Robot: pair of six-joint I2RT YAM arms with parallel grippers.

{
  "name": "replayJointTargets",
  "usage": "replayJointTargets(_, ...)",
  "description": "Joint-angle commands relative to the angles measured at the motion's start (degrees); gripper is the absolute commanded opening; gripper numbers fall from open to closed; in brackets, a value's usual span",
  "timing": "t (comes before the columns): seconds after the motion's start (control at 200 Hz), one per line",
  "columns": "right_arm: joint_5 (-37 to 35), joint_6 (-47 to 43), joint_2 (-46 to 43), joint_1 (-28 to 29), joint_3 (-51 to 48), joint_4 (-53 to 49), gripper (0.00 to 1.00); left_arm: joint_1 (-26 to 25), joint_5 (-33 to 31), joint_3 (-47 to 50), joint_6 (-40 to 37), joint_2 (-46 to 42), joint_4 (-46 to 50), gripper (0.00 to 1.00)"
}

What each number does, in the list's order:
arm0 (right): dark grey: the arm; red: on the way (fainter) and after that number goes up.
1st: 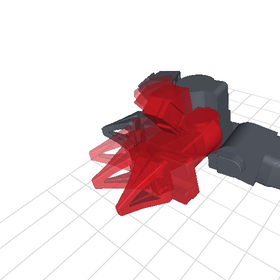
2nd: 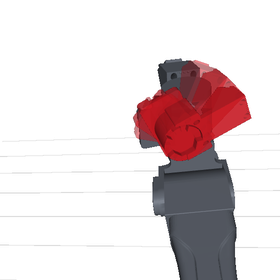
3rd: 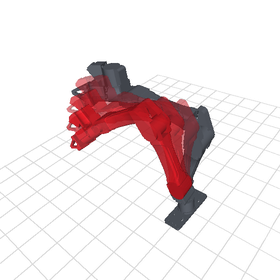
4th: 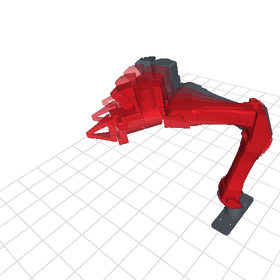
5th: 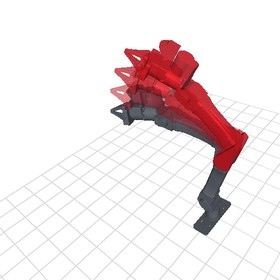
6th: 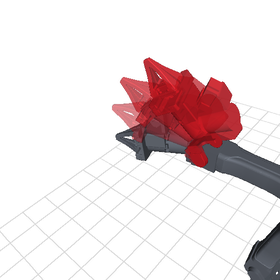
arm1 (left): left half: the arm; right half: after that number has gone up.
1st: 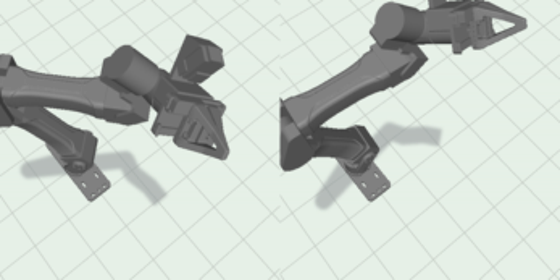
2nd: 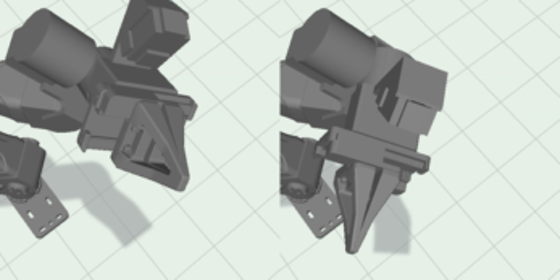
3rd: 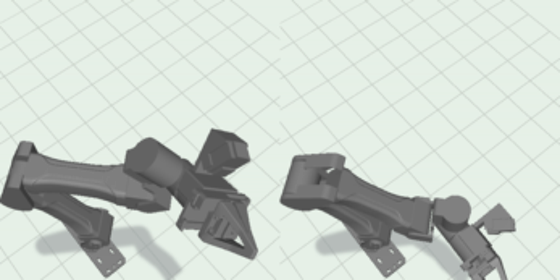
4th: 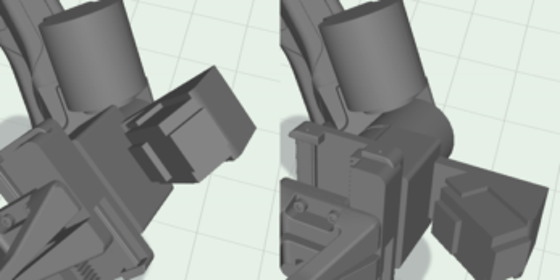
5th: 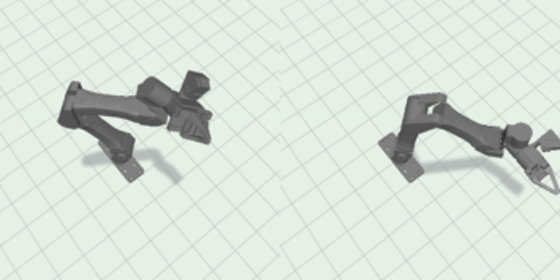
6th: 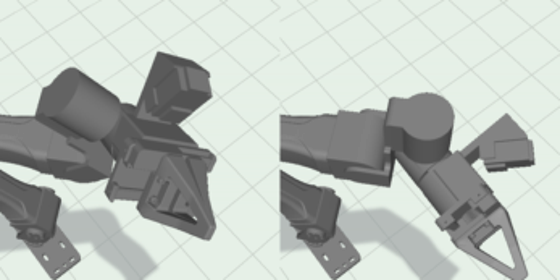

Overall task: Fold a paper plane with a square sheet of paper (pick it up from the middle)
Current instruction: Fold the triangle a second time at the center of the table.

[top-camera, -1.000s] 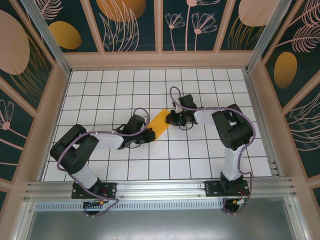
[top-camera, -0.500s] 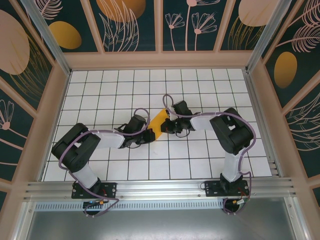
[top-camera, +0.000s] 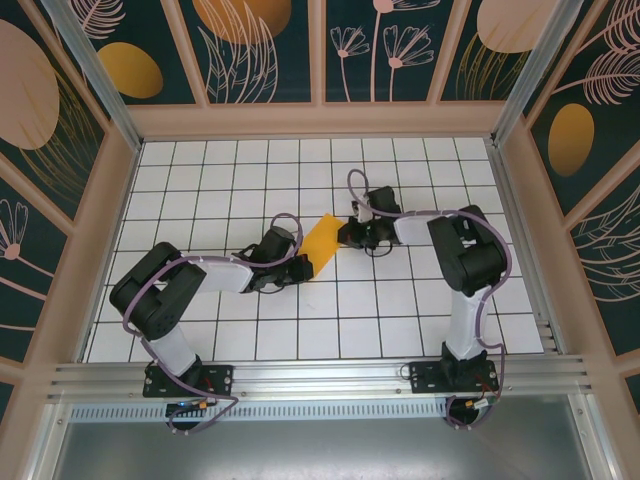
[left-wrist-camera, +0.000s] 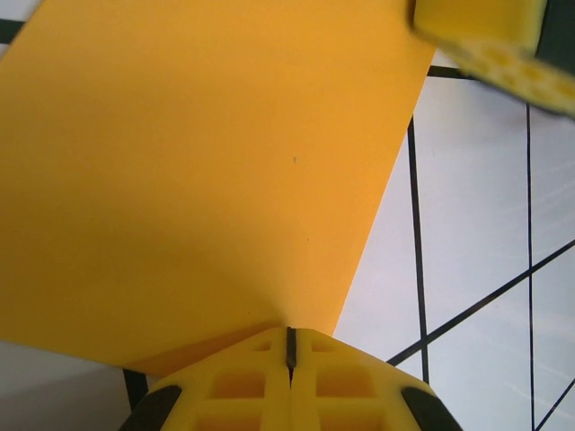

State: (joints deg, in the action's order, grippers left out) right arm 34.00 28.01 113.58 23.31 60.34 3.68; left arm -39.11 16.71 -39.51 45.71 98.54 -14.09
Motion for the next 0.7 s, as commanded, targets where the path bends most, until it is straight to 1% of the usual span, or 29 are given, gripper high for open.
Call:
replayJointTargets(0.0, -10.23, 1.17, 4.41, -4.68, 4.85, -1.36, 0.00, -0.26, 0.84, 2.35, -1.30, 2.35, 7.24, 0.00)
replayJointTargets(0.15, -12.52, 1.52, 3.90, -5.65, 7.15, -3.59, 0.00, -0.23, 1.46, 1.68, -1.77, 1.22, 6.80, 0.00)
replayJointTargets(0.29, -12.90, 1.43, -0.97, -4.10, 6.34, -3.55, 0.00, -0.26, 1.08, -0.89, -1.96, 0.23, 7.01, 0.00)
replayJointTargets(0.36, -15.09, 1.55, -4.40, -2.22, 5.33, -4.14, 0.00, -0.26, 0.61, -3.28, -2.23, 0.00, 6.77, 0.08)
replayJointTargets(0.41, -17.31, 2.85, -6.35, -0.99, 4.35, -4.87, 0.00, -0.12, 0.29, -4.97, -2.98, -2.54, 6.23, 0.16)
replayJointTargets(0.525, -21.58, 7.00, -9.28, 1.39, 1.68, -5.52, 0.09, 0.74, -0.88, -8.08, -4.48, -5.18, 5.89, 0.28)
replayJointTargets(0.605, -23.63, 8.64, -9.52, 3.87, 1.10, -6.15, 0.15, 2.38, -1.31, -8.57, -4.90, -6.93, 6.46, 0.34)
replayJointTargets(0.696, -25.55, 9.57, -8.86, 7.28, 1.60, -6.86, 0.20, 5.19, -3.35, -7.40, -4.59, -9.10, 8.38, 0.38)
